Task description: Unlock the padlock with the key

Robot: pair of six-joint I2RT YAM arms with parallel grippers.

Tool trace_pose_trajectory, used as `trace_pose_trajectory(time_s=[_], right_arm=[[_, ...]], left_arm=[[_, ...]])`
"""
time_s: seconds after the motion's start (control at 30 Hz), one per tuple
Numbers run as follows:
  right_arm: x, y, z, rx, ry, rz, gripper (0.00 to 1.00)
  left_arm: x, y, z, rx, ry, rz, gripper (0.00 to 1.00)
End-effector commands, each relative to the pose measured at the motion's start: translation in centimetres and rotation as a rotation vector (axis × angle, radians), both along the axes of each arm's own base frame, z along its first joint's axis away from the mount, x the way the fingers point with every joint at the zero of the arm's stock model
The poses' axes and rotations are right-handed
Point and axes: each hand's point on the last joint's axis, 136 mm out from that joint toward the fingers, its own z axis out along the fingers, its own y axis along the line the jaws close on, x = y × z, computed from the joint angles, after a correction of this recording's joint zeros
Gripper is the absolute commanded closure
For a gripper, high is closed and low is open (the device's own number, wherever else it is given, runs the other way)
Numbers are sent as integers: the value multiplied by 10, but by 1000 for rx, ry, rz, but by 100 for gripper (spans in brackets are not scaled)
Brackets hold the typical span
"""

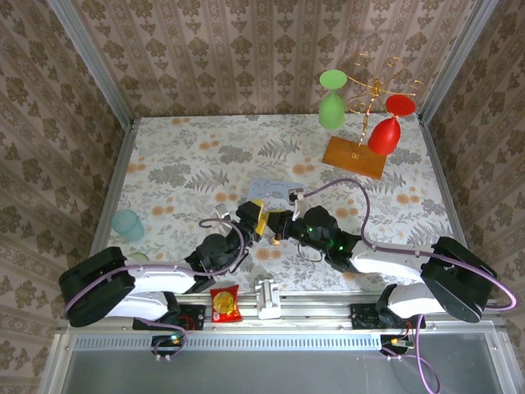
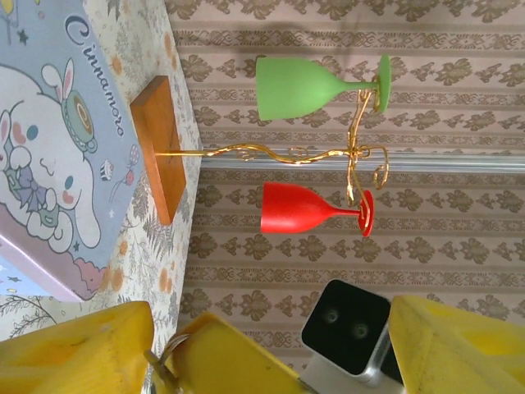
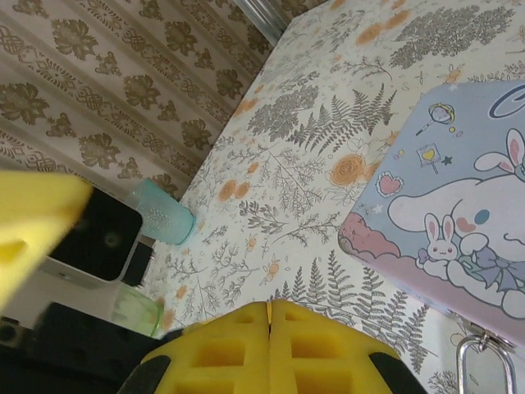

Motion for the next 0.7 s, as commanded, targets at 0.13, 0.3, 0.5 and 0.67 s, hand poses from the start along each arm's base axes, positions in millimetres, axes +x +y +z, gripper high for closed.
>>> trace_pose_trajectory(time_s=[0.13,0.3,0.5,0.67], right_arm=[[-5,-2,3,8,-11,16,100],[-5,-2,6,26,-7,15,100],[-7,-6,13,52,-9,-9,100],[2,-27,-2,-178,28,-191,100]], left_arm=[[3,8,-5,56,-18,3,31],[2,6,-15,108,-9,-14,33],[0,6,-26,261,-7,-32,18],[-3,-4,-20,313,-59,-82,24]])
